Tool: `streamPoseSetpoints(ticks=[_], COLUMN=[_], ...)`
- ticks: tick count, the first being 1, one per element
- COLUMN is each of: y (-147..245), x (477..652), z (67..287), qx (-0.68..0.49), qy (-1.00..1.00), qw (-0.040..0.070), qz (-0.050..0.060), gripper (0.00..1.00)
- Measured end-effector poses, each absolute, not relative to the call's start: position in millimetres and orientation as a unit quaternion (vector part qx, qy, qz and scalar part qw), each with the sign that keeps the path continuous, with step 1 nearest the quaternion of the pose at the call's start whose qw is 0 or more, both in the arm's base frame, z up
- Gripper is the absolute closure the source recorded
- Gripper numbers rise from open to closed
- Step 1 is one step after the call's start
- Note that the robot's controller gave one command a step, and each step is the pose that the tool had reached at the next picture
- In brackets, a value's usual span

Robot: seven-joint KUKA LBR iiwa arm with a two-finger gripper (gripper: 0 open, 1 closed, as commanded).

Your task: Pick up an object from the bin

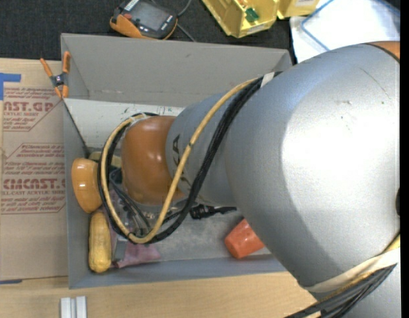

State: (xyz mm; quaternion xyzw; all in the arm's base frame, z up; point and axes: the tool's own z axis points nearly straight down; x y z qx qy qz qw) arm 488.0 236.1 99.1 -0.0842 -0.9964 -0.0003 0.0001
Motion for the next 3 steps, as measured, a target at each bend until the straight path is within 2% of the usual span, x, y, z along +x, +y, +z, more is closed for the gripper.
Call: streamPoseSetpoints(ticks=[1, 2, 3], y=[238.9, 221.7, 221.6], x=[489.1, 491.1, 491.1], z=[69.9, 71.7, 71.9], qx=[-0.063, 0.179, 0.179], qy=[-0.998, -0.984, -0.984], qw=[-0.004, -0.006, -0.006], qz=[0.001, -0.002, -0.002], gripper=[0.0, 1.0, 1.0])
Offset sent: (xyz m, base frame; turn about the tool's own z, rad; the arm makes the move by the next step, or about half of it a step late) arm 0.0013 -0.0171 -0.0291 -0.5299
